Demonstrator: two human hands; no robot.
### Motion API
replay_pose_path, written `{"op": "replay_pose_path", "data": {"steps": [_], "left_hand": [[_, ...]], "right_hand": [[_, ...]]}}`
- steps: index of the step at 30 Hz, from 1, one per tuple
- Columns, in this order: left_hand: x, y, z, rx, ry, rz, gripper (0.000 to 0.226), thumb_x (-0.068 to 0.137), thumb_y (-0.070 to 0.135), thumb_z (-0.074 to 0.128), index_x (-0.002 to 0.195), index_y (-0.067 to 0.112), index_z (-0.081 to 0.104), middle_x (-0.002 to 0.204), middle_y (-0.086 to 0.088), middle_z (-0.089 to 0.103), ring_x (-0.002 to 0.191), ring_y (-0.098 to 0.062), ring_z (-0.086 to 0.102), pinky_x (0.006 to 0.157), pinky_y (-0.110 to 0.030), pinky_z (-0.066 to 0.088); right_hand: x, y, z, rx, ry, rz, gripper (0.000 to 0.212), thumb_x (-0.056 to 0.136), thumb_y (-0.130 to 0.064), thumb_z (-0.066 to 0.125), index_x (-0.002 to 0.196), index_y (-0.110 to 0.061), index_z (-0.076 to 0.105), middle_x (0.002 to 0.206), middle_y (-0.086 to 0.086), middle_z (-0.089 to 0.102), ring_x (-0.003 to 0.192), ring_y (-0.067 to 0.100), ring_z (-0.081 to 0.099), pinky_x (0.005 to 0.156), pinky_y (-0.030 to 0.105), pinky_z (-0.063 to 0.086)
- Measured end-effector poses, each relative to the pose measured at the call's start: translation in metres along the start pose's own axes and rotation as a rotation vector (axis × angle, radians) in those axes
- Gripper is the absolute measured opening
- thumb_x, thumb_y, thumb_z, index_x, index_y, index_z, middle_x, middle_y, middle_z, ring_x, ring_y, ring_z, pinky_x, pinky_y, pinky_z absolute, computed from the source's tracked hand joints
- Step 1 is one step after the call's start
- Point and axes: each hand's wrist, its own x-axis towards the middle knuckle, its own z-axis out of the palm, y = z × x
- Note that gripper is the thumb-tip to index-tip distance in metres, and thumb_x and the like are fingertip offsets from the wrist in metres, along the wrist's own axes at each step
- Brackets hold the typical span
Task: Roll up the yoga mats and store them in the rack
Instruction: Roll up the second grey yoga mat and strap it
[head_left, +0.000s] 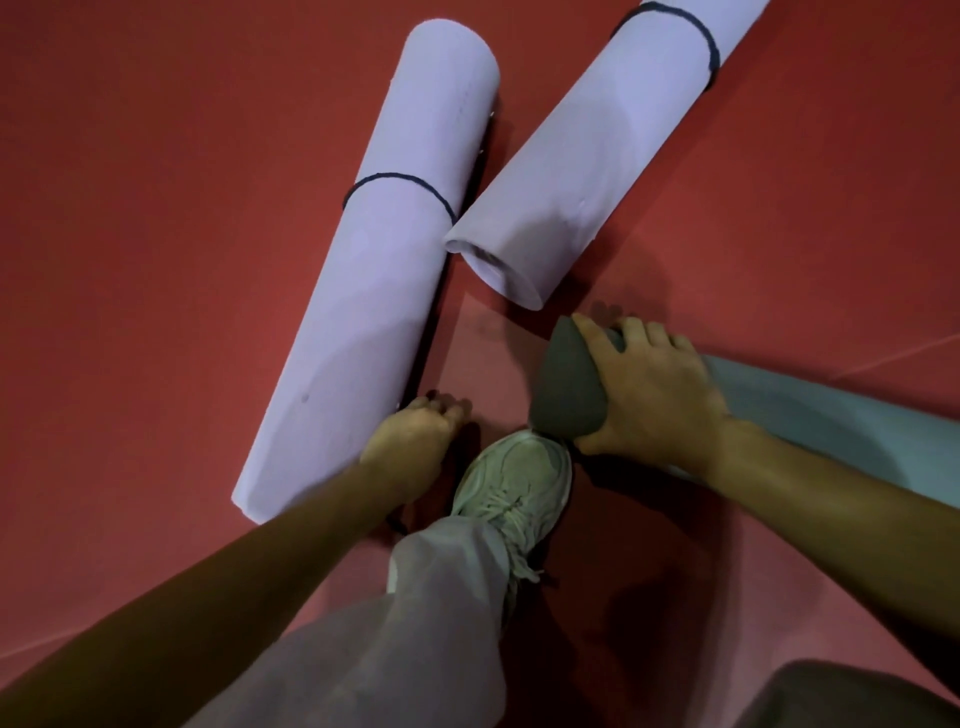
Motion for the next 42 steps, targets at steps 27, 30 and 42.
{"op": "replay_pose_path", "data": {"steps": [27, 30, 42], "left_hand": [[0.042, 0.347, -0.443, -0.958, 0.358, 0.773, 0.018, 0.083, 0.045, 0.066, 0.087, 0.028, 0.065, 0.106, 0.0, 0.071, 0.105, -0.006, 0.061, 0.096, -0.029, 0.042], [0.017, 0.409, -0.456, -0.874, 0.388, 0.973, 0.014, 0.091, 0.036, 0.064, 0.102, 0.031, 0.071, 0.137, 0.009, 0.061, 0.138, 0.001, 0.047, 0.113, -0.019, 0.034], [-0.009, 0.497, -0.424, -0.265, 0.738, 1.133, 0.058, 0.087, 0.064, 0.057, 0.132, 0.028, 0.066, 0.148, 0.01, 0.051, 0.139, -0.027, 0.04, 0.113, -0.044, 0.04]], "right_hand": [[-0.176, 0.186, -0.298, 0.551, 1.073, 0.536, 0.132, 0.055, -0.07, 0.082, 0.161, -0.021, 0.021, 0.153, 0.002, 0.042, 0.14, 0.021, 0.04, 0.114, 0.045, 0.04], [-0.221, 0.201, -0.305, 0.713, 1.255, 0.597, 0.132, 0.055, -0.066, 0.089, 0.159, -0.022, 0.021, 0.159, -0.004, 0.037, 0.147, 0.012, 0.037, 0.119, 0.043, 0.038], [-0.296, 0.222, -0.296, 0.91, 1.172, 0.617, 0.122, 0.064, -0.057, 0.088, 0.157, -0.036, 0.012, 0.154, -0.013, 0.038, 0.141, 0.009, 0.047, 0.108, 0.043, 0.049]]}}
